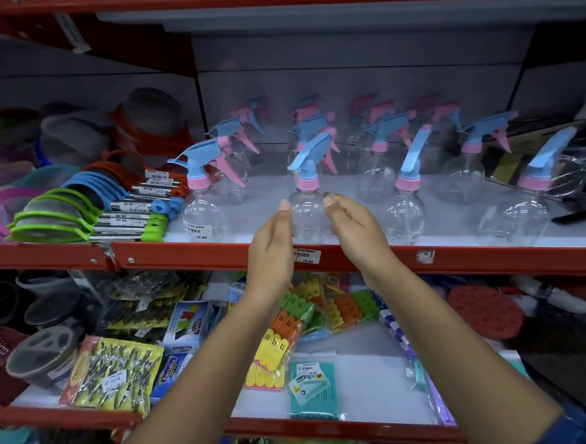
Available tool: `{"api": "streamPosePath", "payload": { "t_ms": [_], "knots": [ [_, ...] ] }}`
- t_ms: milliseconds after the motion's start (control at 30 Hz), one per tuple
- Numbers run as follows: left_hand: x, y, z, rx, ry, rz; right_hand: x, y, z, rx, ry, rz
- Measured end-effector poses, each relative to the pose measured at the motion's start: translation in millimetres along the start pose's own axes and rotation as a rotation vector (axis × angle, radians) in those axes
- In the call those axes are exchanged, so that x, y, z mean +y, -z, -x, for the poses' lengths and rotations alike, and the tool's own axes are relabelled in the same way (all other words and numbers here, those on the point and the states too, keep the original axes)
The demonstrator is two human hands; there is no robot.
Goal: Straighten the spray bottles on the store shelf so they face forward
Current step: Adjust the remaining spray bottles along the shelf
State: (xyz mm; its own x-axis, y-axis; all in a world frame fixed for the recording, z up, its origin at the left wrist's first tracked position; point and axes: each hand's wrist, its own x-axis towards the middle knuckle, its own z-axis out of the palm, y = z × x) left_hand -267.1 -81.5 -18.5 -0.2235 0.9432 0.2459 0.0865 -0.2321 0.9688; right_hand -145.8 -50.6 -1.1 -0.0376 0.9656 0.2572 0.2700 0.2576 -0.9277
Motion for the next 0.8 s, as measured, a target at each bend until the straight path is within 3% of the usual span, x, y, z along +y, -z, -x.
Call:
{"api": "streamPosePath", "payload": {
  "t_ms": [600,800],
  "knots": [
    [3,4,-30,-0.027,0.109,-0.045,-3,8,31,-0.083,0.046,0.063],
    [-4,-16,4,0.282,-0.041,-0.059,10,34,40,0.246,0.182,0.052]
  ]
}}
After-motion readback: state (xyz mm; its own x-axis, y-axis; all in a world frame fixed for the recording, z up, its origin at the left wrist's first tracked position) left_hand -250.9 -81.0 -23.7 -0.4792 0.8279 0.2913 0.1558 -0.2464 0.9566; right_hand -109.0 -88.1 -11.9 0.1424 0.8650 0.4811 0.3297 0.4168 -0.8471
